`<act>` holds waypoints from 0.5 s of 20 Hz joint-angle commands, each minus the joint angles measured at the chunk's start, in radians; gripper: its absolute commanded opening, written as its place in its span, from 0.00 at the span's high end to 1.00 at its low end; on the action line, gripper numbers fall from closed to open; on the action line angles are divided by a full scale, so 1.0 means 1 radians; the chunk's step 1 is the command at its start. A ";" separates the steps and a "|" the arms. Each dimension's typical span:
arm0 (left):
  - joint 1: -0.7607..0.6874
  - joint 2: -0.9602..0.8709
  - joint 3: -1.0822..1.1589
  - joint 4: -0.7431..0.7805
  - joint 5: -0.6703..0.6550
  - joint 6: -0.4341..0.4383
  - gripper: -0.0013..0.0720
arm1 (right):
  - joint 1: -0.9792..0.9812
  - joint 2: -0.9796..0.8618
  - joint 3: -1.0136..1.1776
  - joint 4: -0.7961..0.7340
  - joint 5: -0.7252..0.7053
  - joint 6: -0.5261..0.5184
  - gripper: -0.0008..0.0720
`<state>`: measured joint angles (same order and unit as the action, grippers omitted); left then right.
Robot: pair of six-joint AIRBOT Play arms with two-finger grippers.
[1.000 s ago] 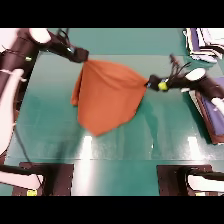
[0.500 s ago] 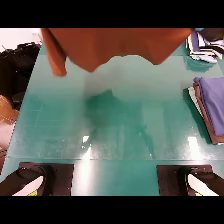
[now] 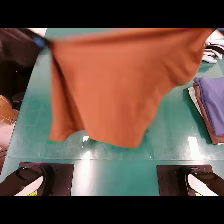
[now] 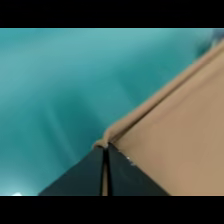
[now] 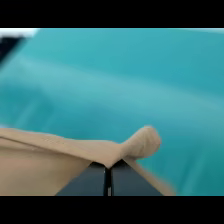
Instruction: Fold the shirts.
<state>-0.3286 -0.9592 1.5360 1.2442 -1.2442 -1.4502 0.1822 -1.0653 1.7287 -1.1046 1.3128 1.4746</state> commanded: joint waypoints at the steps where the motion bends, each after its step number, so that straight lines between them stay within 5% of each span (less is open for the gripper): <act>1: -0.114 -0.026 -0.312 0.005 0.003 -0.010 0.95 | 0.035 -0.129 -0.020 -0.029 0.173 0.019 0.97; 8: -0.311 -0.027 -0.756 -0.165 0.198 -0.016 0.95 | 0.072 -0.104 -0.352 -0.097 0.058 0.029 0.97; 9: -0.319 -0.027 -0.757 -0.166 0.208 -0.016 0.72 | 0.060 -0.082 -0.386 -0.092 0.035 0.029 0.97; 10: -0.319 -0.027 -0.749 -0.166 0.224 -0.015 0.32 | 0.049 -0.064 -0.409 -0.092 0.024 0.029 0.97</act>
<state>-0.6071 -0.9855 0.8543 1.1336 -1.0885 -1.4651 0.2455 -1.1633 1.4139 -1.1900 1.3880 1.4994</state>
